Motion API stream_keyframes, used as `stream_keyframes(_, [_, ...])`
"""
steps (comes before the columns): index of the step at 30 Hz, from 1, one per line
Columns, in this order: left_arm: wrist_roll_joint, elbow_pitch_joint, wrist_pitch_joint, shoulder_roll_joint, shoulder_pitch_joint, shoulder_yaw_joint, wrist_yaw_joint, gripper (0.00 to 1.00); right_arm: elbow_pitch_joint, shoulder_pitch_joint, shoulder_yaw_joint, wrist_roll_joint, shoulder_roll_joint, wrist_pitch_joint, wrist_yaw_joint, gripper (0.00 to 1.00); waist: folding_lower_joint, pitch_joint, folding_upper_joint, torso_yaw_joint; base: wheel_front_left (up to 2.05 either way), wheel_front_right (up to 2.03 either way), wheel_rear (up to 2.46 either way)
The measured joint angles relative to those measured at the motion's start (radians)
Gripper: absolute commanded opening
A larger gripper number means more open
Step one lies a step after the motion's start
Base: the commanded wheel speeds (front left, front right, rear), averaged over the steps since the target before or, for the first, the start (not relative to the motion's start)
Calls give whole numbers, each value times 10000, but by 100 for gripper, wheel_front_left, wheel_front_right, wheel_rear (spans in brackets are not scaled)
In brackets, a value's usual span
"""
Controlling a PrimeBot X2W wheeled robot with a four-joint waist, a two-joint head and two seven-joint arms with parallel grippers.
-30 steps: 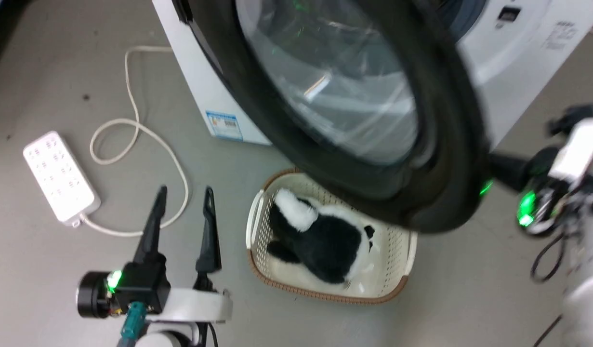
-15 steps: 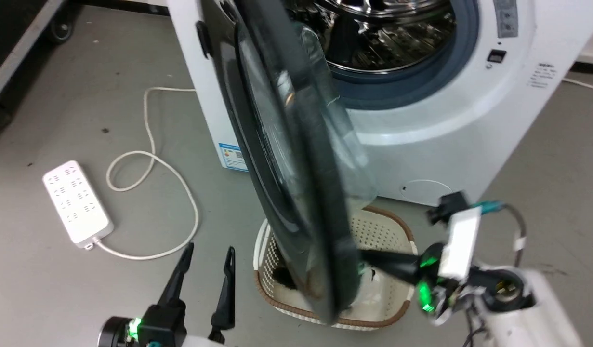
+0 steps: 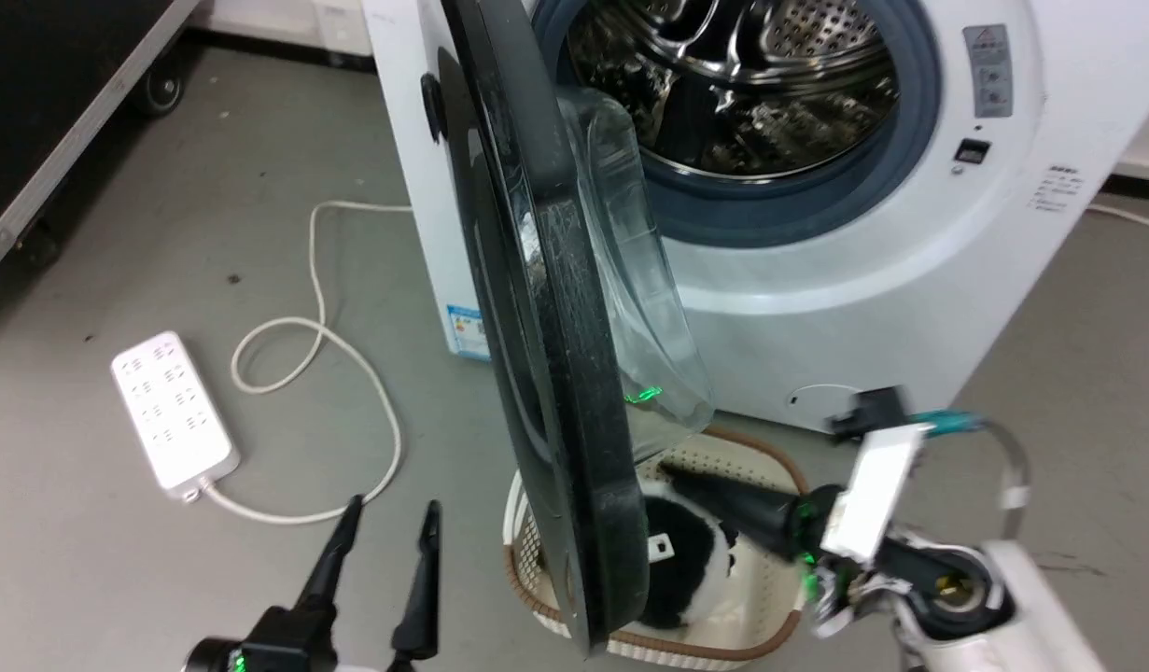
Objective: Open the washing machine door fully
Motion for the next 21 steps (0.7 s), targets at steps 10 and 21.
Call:
stream_keyframes(10, [-430,-17,0,-8,111,853,-19,100,-3498,665,-29,-5900,-2151,-5467,2,100,1,-83,0,-887,0,0,0])
stream_keyframes(21, [-443,-86,0,-6,145,1626,-391,100,-3820,3221,-1384,-12029,-1567,-10167,2,100,1,-100,1,-1723,0,0,0])
